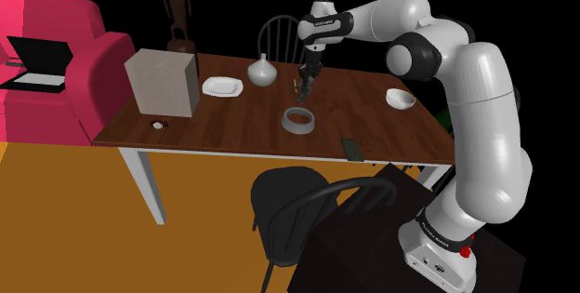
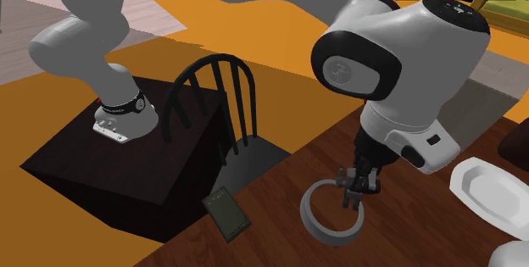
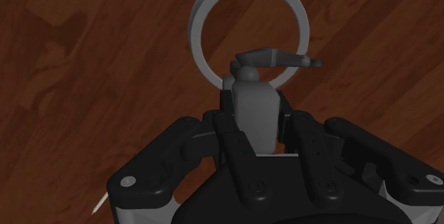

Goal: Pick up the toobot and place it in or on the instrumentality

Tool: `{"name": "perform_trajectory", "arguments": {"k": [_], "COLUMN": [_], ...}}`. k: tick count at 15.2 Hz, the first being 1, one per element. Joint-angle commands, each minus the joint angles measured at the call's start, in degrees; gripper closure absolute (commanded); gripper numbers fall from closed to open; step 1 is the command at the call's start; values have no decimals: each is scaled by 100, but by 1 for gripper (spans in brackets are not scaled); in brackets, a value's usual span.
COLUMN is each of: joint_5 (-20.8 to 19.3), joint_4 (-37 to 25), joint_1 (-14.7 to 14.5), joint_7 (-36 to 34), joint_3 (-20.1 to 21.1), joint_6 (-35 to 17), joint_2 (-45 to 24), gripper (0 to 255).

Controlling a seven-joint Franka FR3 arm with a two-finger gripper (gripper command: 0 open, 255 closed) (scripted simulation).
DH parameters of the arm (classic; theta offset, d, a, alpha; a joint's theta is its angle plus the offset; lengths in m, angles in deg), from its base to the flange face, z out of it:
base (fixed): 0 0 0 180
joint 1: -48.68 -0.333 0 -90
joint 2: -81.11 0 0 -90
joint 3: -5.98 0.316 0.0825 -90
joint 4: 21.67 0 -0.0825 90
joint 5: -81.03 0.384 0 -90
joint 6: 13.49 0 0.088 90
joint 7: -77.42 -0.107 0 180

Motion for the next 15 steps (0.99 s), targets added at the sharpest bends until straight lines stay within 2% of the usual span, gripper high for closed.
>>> {"name": "perform_trajectory", "arguments": {"k": [1,11,15], "joint_5": [20,112,112], "joint_4": [47,289,289], "joint_1": [15,36,36], "joint_7": [21,67,67], "joint_3": [10,80,80], "joint_6": [-114,-681,-681], "joint_2": [-66,-399,-399], "gripper": [255,255,255]}}
